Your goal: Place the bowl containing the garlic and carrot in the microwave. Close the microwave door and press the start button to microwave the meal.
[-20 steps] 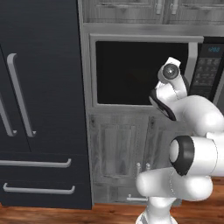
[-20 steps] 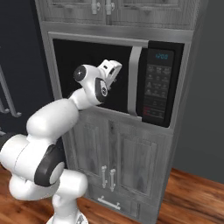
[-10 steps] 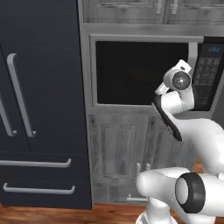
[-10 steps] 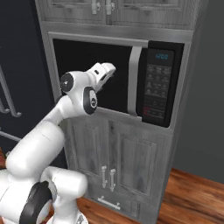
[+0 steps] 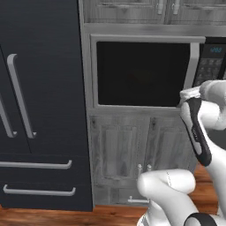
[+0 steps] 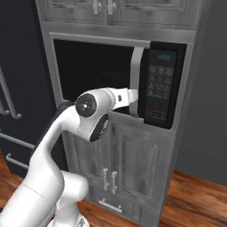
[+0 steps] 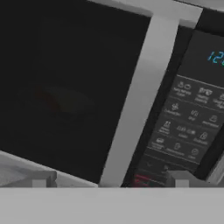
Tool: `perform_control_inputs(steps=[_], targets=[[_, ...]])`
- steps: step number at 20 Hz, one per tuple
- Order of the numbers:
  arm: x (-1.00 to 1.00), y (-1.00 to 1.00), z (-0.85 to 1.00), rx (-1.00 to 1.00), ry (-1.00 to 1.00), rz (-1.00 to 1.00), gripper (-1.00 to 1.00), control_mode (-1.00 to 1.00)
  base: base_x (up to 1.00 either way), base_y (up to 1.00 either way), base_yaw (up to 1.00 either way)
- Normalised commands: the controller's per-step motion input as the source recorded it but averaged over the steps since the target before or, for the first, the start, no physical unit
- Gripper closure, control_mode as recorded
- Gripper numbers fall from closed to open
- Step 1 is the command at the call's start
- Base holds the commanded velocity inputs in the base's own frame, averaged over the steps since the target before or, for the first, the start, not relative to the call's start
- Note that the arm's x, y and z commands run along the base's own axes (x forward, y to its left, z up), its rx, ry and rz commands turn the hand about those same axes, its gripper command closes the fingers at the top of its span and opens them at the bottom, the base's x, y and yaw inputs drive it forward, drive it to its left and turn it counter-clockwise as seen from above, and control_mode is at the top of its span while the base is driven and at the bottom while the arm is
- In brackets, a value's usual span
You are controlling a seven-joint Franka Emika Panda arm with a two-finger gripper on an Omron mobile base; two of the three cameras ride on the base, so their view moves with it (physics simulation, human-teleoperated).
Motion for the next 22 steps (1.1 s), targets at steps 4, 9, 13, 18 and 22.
perform_control_inputs(steps=[4, 9, 13, 18, 22], targets=[[-0.84, -0.74, 0.04, 0.77, 0.00, -0.07, -1.00, -1.00, 0.00, 0.00, 0.00], [-0.20, -0.62, -0.06, 0.78, -0.01, -0.04, -1.00, -1.00, 0.00, 0.00, 0.00], [0.00, -0.01, -0.18, 0.26, 0.00, -0.05, -1.00, -1.00, 0.00, 0.00, 0.00], [0.00, 0.05, -0.25, 0.08, 0.00, -0.11, 1.00, -1.00, 0.00, 0.00, 0.00], [0.01, 0.00, -0.44, 0.16, 0.07, -0.09, 1.00, -1.00, 0.00, 0.00, 0.00]])
